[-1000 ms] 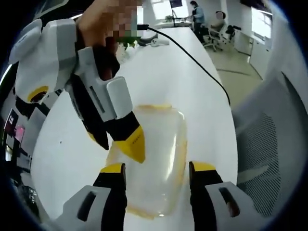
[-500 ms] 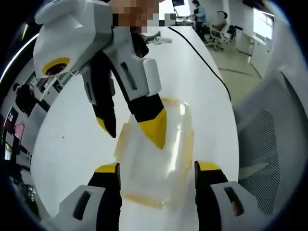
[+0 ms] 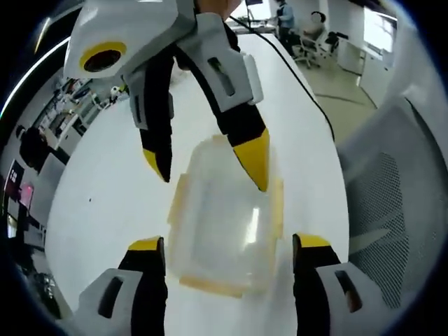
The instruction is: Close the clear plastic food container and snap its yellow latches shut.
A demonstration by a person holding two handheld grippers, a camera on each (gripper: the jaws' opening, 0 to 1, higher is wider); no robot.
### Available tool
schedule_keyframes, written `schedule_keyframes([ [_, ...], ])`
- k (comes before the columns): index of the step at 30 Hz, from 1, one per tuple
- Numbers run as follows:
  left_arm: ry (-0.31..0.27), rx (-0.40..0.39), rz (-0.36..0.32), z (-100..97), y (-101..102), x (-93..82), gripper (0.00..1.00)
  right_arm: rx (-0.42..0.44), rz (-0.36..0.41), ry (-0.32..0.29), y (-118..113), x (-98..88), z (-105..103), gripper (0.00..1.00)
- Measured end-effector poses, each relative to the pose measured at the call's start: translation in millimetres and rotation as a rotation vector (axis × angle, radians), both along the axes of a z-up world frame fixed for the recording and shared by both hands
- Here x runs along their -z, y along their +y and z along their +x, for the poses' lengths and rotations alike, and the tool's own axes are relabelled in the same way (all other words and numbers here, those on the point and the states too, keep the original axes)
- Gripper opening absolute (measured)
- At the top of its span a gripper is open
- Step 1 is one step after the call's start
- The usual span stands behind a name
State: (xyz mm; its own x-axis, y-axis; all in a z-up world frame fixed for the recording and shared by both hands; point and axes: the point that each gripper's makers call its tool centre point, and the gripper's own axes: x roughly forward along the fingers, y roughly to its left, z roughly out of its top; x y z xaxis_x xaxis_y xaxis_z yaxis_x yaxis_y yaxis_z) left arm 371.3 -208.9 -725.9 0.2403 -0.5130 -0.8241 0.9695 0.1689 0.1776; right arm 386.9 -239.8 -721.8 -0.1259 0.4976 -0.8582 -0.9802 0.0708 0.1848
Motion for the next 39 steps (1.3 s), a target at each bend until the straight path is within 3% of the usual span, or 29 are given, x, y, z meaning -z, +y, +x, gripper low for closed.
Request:
schedule_keyframes([
  [4,0.006,0.003,0.008,1.3,1,2.2,0.77,-0.007,0.003,-0.013,-2,-0.3,-3,0.75],
  [10,0.021,0.003,0.016,3.2,3,5.4,0.83,-0.023,-0.001,-0.010,-5,0.1,-12,0.76],
  [18,0.039,0.023,0.060,4.8,10,16.6,0.84,-0.045,-0.001,-0.035,-13,5.3,-18,0.83],
  [29,0.042,0.040,0.098,13.8,17,24.0,0.82,-0.040,-0.013,-0.092,-26,15.7,-17,0.83],
  [39,0.045,0.065,0.122,11.3,13,32.5,0.80,-0.029,-0.027,-0.128,-32,23.9,-17,0.76],
])
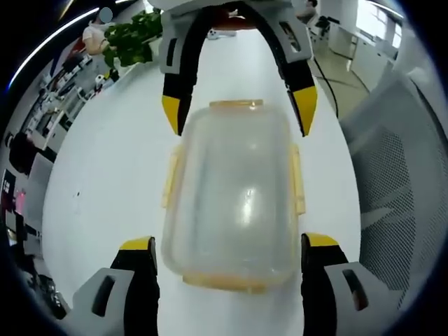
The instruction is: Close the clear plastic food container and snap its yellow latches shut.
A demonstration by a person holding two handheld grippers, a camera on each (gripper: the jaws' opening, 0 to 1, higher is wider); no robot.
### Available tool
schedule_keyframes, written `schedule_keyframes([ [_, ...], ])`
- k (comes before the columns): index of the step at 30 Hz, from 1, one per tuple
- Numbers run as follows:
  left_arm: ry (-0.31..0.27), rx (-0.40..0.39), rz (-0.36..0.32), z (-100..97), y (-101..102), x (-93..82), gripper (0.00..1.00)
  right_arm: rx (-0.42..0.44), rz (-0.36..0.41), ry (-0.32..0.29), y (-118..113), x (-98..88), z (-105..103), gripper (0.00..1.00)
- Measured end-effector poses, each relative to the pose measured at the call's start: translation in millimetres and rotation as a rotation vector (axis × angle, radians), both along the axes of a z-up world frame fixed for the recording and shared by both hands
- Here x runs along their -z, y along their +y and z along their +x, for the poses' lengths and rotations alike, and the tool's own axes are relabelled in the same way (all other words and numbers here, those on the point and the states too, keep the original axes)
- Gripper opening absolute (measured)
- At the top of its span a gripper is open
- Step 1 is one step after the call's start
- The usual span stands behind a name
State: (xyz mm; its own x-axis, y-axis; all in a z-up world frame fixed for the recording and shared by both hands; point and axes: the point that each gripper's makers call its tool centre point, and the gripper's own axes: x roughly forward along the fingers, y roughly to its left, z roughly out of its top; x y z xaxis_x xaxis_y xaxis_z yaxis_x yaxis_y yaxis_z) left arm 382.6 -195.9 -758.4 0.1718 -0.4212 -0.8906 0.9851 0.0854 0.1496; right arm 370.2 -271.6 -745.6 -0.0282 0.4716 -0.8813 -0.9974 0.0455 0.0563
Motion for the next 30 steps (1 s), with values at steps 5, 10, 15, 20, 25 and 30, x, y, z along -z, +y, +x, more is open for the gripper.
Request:
schedule_keyframes([
  [5,-0.003,0.015,0.015,0.5,0,2.1,0.77,0.018,0.004,-0.003,-1,-2.9,4,0.68],
  [10,-0.001,0.018,0.012,0.7,0,1.8,0.77,0.024,0.009,-0.001,-1,-2.9,3,0.67],
  [15,-0.002,0.023,0.012,1.4,0,2.1,0.77,0.026,0.002,-0.001,0,-1.9,4,0.67],
  [20,-0.003,0.026,0.005,2.0,1,1.6,0.77,0.042,0.006,0.001,0,-2.5,4,0.67],
  [25,-0.004,0.029,0.004,3.3,4,2.1,0.77,0.058,0.008,0.002,3,-2.5,4,0.67],
  [30,-0.006,0.034,0.009,4.1,12,1.6,0.77,0.073,0.009,-0.001,12,-2.3,5,0.67],
])
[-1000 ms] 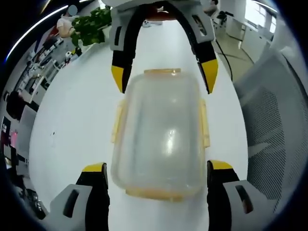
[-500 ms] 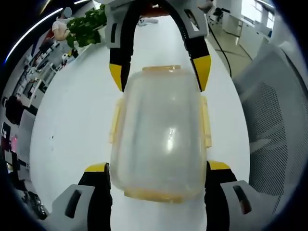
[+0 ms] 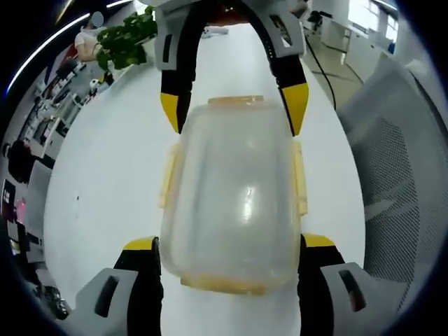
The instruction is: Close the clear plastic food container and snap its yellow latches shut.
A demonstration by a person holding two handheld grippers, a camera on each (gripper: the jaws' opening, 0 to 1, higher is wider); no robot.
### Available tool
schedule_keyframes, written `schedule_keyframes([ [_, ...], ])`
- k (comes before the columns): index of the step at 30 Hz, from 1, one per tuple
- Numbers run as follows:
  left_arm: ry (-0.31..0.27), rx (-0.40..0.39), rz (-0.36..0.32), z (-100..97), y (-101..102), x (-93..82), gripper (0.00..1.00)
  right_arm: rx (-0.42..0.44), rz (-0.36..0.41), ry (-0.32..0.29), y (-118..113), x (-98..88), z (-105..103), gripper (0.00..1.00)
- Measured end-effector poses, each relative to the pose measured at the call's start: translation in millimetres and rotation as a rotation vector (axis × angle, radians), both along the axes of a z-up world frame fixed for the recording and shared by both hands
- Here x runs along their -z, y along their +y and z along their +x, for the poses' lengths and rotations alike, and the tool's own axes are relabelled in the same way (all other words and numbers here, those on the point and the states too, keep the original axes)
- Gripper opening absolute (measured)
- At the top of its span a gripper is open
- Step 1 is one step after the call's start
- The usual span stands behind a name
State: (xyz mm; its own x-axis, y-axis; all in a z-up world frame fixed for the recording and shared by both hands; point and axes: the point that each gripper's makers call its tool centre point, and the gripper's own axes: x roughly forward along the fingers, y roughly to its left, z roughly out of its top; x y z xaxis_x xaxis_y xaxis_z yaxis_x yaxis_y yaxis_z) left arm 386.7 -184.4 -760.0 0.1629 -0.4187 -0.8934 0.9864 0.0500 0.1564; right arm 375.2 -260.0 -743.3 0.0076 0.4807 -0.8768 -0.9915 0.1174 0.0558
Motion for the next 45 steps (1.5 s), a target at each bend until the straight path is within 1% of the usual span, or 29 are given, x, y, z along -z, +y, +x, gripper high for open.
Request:
schedule_keyframes([
  [5,-0.001,-0.005,-0.013,1.1,9,0.0,0.77,0.018,0.005,-0.002,10,0.1,1,0.68],
  [15,-0.004,-0.003,-0.012,1.9,29,0.1,0.77,0.032,0.007,-0.005,31,0.5,2,0.68],
  [22,-0.003,-0.005,-0.022,2.0,43,-0.1,0.77,0.031,-0.006,-0.003,46,0.6,2,0.68],
  [27,-0.002,-0.010,-0.021,3.2,55,-0.1,0.77,0.025,-0.014,-0.018,59,2.7,3,0.69],
  [34,-0.004,-0.013,-0.022,5.0,71,0.2,0.77,0.024,-0.015,-0.018,73,2.6,5,0.69],
  [37,-0.004,-0.016,-0.025,7.1,75,0.1,0.77,0.023,-0.012,-0.020,76,2.1,7,0.69],
  [45,-0.002,-0.019,-0.039,13.3,74,-0.4,0.77,0.019,-0.021,-0.019,77,2.8,15,0.69],
])
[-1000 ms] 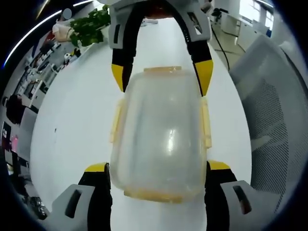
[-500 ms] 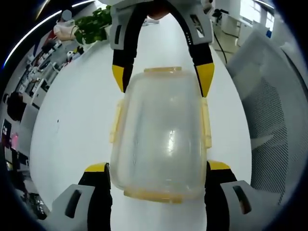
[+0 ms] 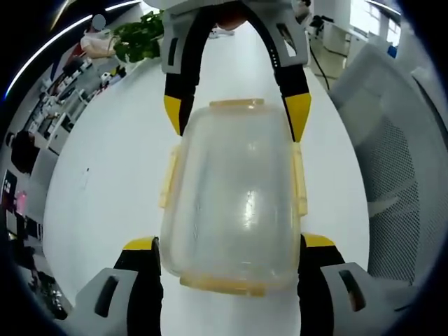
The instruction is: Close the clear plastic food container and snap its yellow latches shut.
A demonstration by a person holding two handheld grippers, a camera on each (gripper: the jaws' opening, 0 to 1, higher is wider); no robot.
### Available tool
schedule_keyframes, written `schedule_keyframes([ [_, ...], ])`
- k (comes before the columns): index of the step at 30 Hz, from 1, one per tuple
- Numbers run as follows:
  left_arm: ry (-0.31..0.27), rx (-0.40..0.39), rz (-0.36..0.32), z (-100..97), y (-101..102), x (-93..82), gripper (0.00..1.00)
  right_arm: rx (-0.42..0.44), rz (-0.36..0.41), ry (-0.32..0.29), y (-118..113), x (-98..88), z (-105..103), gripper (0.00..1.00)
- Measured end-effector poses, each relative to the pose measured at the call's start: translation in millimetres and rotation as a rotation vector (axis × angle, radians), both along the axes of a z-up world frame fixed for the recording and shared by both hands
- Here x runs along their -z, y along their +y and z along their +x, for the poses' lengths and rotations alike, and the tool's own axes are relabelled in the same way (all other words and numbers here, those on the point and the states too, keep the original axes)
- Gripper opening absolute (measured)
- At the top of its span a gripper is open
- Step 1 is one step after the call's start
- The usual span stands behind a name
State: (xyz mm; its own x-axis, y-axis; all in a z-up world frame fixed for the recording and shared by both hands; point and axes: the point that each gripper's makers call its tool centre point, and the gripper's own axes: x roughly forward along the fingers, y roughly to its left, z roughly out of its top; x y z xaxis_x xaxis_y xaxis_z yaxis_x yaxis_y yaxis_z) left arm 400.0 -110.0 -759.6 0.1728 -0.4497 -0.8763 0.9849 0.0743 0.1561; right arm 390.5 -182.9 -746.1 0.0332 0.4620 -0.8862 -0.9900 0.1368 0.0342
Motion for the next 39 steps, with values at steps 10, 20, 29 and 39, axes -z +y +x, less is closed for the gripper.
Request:
schedule_keyframes([
  [10,0.001,-0.006,-0.004,13.2,-1,-0.6,0.77,-0.007,-0.005,0.002,0,-0.5,13,0.69],
  [20,-0.003,-0.008,0.002,28.1,-1,-0.1,0.77,-0.008,-0.001,0.000,-1,-0.6,29,0.69],
  [29,-0.012,-0.007,0.007,41.4,0,0.6,0.78,-0.007,0.005,-0.004,0,-0.4,41,0.69],
  [39,-0.020,-0.011,0.005,52.5,1,1.0,0.78,-0.009,0.007,-0.005,1,-0.3,53,0.69],
])
